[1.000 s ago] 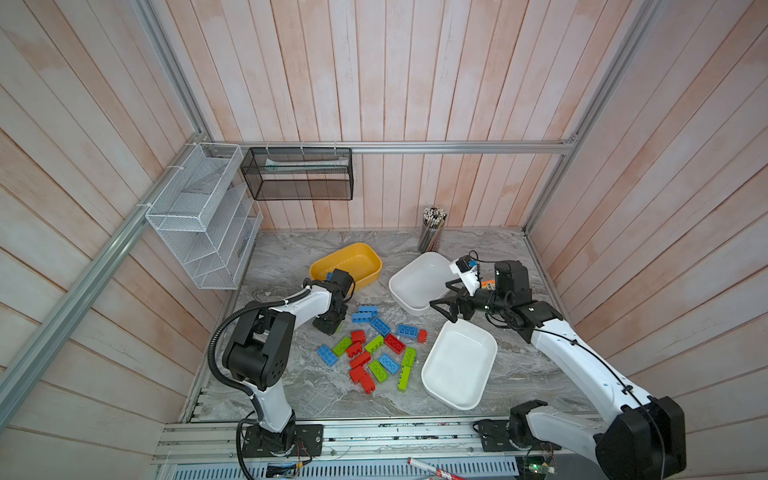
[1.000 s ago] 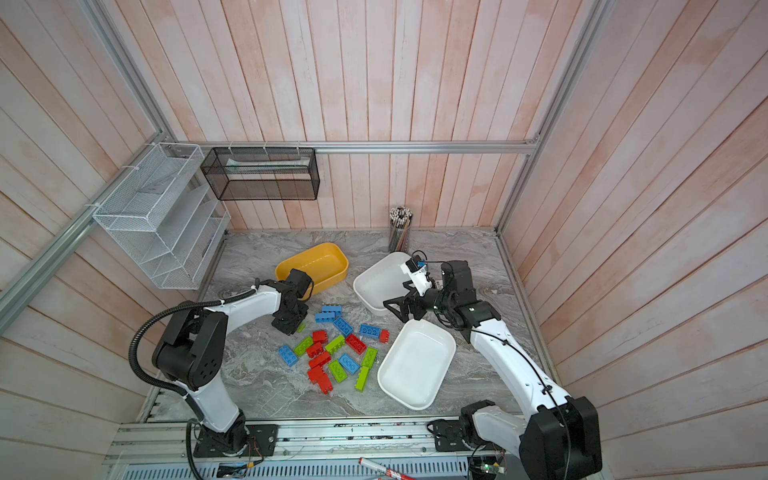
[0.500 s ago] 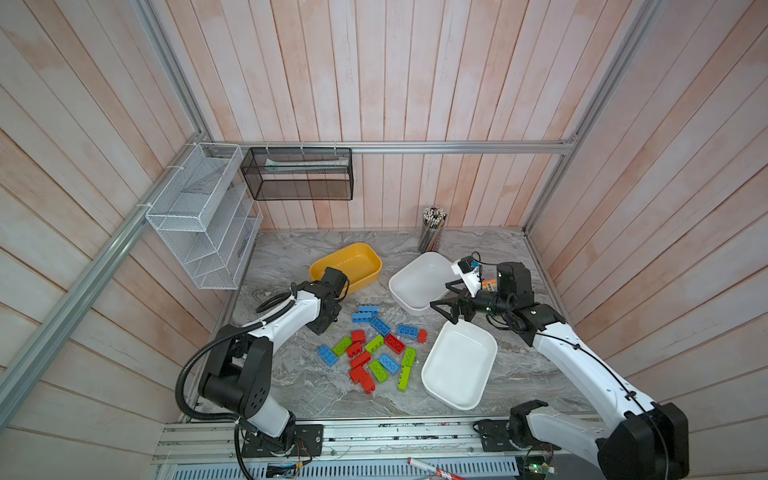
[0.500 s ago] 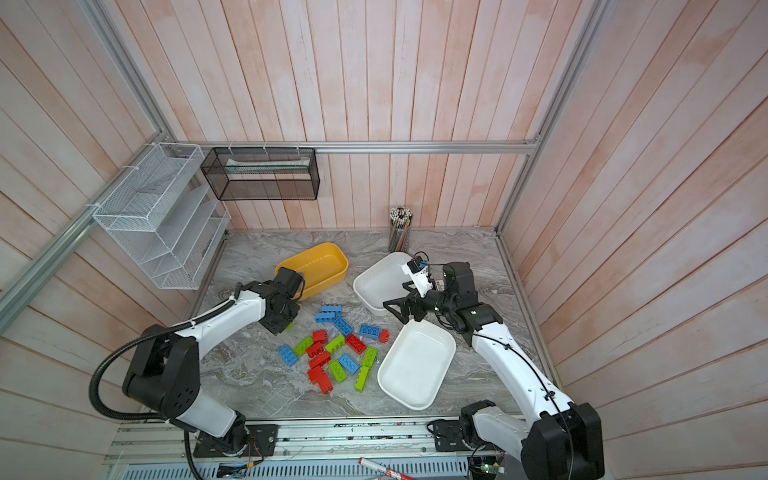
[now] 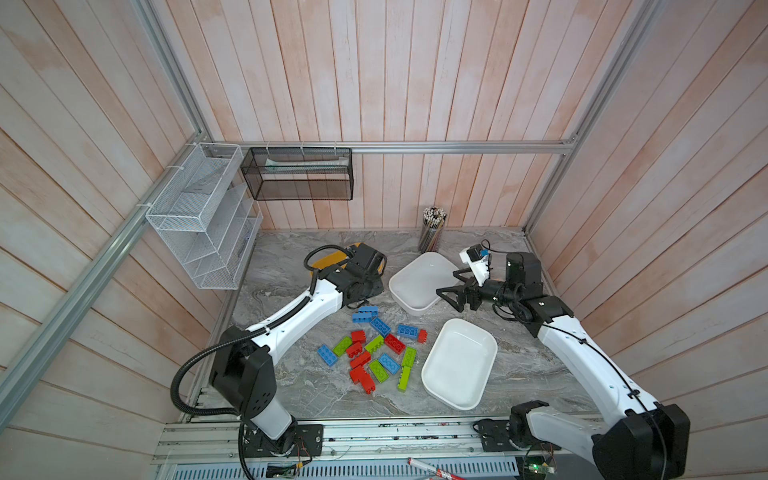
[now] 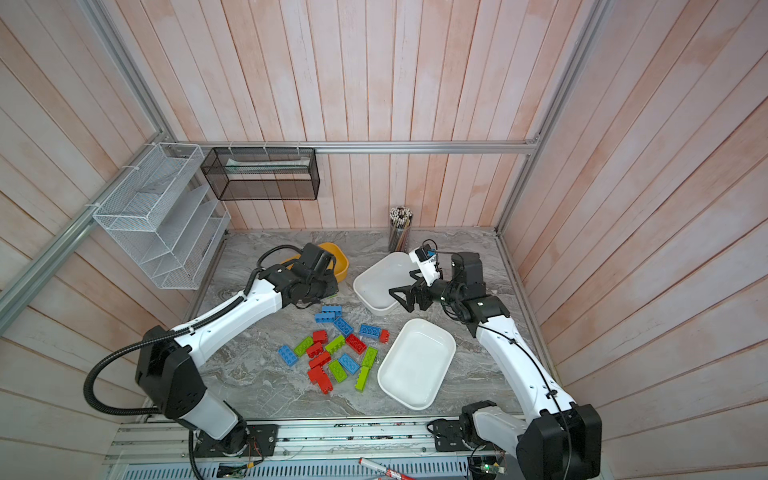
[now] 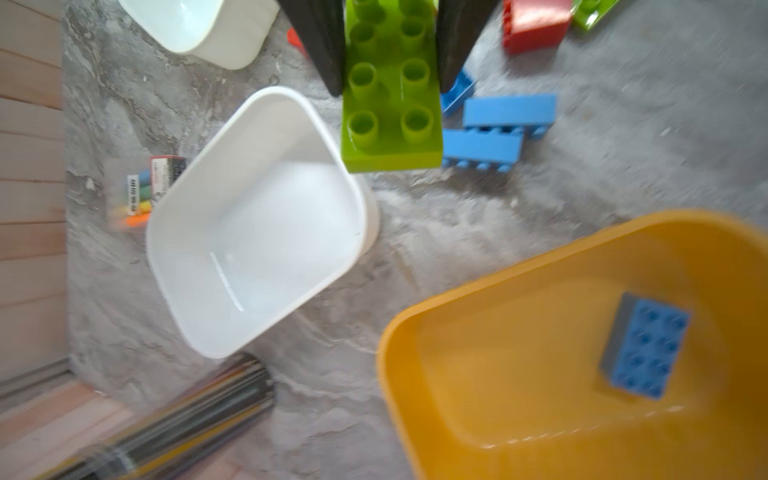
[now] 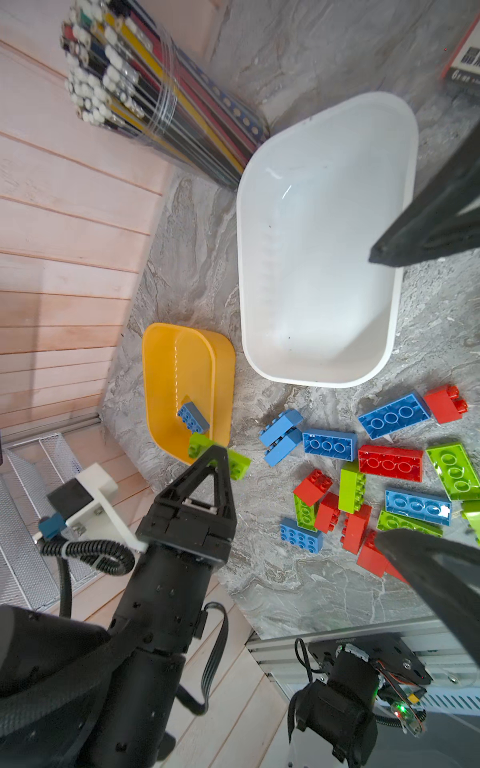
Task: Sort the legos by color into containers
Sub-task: 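Carry the lime-green brick over and drop it into the white tub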
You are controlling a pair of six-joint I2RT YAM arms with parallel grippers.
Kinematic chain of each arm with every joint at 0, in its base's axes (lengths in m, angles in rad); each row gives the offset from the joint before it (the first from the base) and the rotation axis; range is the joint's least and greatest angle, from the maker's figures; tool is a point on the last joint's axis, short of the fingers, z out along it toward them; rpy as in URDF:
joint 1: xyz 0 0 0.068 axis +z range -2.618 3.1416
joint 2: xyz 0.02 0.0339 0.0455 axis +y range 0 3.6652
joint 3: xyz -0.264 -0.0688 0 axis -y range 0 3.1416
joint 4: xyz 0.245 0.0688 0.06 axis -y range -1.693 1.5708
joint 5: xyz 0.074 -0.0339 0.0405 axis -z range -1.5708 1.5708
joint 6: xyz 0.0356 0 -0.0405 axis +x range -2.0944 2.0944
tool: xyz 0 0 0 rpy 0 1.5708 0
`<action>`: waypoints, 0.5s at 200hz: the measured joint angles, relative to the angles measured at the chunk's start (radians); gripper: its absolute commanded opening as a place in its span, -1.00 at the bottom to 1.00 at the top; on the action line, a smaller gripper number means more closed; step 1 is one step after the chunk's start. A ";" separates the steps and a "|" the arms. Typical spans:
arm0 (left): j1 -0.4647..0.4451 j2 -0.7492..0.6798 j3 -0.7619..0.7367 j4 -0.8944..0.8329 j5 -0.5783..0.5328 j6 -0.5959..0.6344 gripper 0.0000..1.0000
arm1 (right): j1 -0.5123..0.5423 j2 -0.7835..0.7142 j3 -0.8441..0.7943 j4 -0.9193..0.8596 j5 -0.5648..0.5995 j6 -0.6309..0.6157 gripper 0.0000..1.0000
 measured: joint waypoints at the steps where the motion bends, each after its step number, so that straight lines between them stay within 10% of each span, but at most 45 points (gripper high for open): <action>1: -0.002 0.009 0.006 0.006 0.005 0.010 -0.50 | -0.001 0.000 0.001 0.000 0.000 0.000 0.96; 100: -0.032 0.460 0.319 0.189 0.097 0.393 -0.51 | -0.046 0.000 0.015 -0.007 0.025 -0.011 0.96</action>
